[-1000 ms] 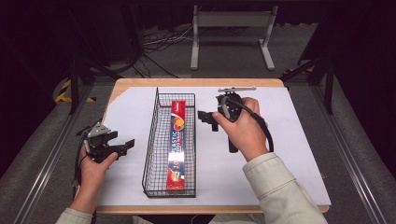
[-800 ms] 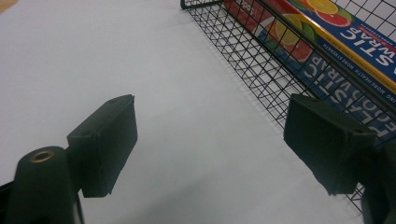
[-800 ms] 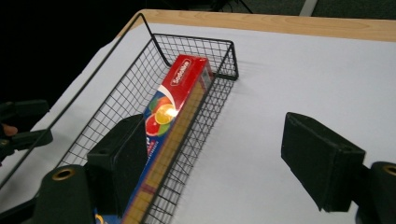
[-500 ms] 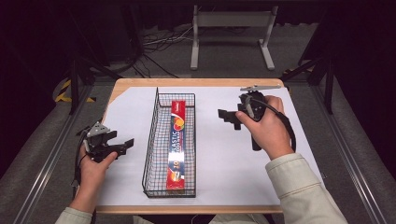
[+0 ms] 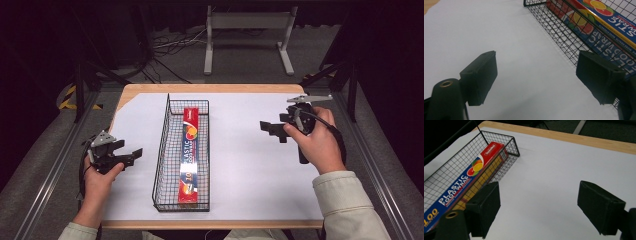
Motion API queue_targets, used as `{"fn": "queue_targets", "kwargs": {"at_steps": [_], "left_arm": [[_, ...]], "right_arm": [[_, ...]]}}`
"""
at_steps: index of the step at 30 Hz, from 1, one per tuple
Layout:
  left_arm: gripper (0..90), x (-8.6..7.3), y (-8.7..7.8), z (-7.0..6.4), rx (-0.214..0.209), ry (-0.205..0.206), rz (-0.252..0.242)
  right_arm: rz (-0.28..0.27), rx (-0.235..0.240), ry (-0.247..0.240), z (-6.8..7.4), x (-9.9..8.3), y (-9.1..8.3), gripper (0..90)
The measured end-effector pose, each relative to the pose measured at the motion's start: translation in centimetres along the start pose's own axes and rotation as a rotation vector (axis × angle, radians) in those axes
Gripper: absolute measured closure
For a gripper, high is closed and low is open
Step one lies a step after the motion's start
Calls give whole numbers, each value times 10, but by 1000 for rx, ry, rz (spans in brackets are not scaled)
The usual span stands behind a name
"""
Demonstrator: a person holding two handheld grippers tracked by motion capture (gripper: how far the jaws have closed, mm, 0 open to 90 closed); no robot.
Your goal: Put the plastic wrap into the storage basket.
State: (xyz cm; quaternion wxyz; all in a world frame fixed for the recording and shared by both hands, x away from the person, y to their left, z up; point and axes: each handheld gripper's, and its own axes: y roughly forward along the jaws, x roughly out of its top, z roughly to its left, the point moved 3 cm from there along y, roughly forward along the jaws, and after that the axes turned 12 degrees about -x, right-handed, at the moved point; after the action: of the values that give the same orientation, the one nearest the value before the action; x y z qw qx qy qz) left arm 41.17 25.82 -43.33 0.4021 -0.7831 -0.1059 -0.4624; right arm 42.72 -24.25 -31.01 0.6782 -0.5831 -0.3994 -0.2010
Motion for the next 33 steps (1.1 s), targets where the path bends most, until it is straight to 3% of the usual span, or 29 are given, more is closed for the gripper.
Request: {"fn": "queue_targets", "kwargs": {"at_steps": [3,6,12,17,23,33], "left_arm": [[180,-1,-1,0,0,0,0],[179,-2,-2,-1,0,-2,2],[178,-4,-4,-2,3,3,1],[178,-4,-6,-3,0,2,-16],[177,-3,-7,-6,-7,23,-35],[168,-6,-3,-6,-15,41,-43]], "right_arm": [[-28,6,-54,-14,-7,0,164],[-42,19,-52,-24,-13,-1,153],[-60,-8,-58,-42,-29,1,130],[-91,-14,-76,-49,-41,6,124],[-163,-34,-78,-59,-58,15,124],[-150,-83,-76,-66,-95,31,124]]}}
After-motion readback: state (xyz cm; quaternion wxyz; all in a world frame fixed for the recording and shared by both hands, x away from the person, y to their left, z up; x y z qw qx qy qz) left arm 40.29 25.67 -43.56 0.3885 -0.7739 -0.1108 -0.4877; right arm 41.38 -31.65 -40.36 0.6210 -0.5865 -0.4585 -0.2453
